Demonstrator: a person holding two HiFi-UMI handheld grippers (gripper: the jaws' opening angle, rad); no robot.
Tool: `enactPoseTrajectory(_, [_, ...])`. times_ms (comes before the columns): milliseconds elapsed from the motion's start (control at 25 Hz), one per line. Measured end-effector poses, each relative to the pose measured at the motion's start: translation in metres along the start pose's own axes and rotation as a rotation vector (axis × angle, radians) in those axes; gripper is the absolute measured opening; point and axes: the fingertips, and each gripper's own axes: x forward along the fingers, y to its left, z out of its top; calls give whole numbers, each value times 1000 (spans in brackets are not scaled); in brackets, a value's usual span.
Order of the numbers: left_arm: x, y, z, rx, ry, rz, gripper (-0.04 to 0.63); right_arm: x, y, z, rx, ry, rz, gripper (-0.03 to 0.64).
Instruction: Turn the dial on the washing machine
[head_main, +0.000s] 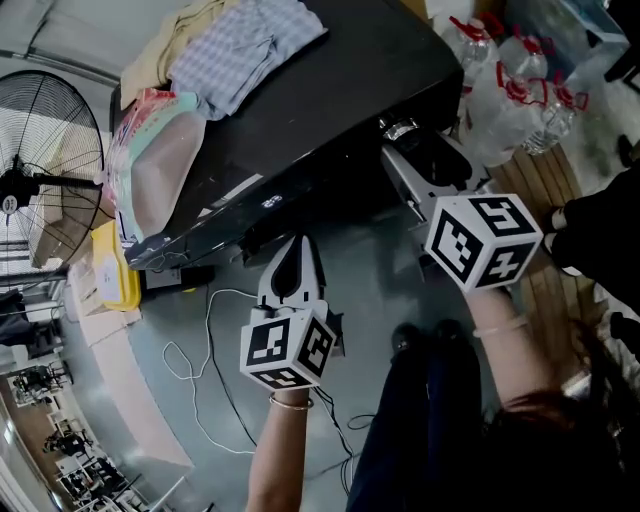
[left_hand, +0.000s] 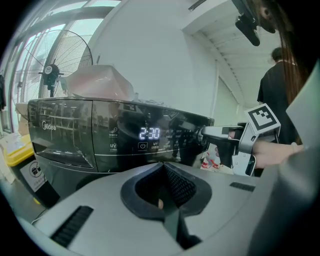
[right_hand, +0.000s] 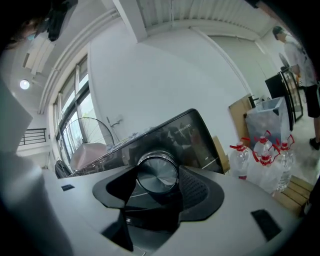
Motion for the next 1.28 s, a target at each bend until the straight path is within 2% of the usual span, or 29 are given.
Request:
enactPoseTrajectory(200, [0, 0, 1, -1, 0, -1, 15, 0, 2, -1, -69, 6, -6, 290])
enactPoseTrajectory(560, [0, -5, 0, -5, -1, -7, 15, -3, 5, -1, -355, 35, -41, 296])
enactPoseTrajectory(720, [-1, -6, 0, -4, -1, -7, 14, -4, 8, -2, -397, 42, -43, 278])
enactPoseTrajectory(800, [-2, -6, 2, -4, -3, -5, 15, -4, 8, -2, -389, 43, -44, 279])
enactPoseTrajectory(1040, [-4, -5, 3, -3, -5, 1, 15, -4, 4, -2, -227, 33, -29, 285])
enactPoseTrajectory(1280, [-6, -6, 4, -3, -9, 5, 15, -4, 2, -1, -147, 33, -21, 285])
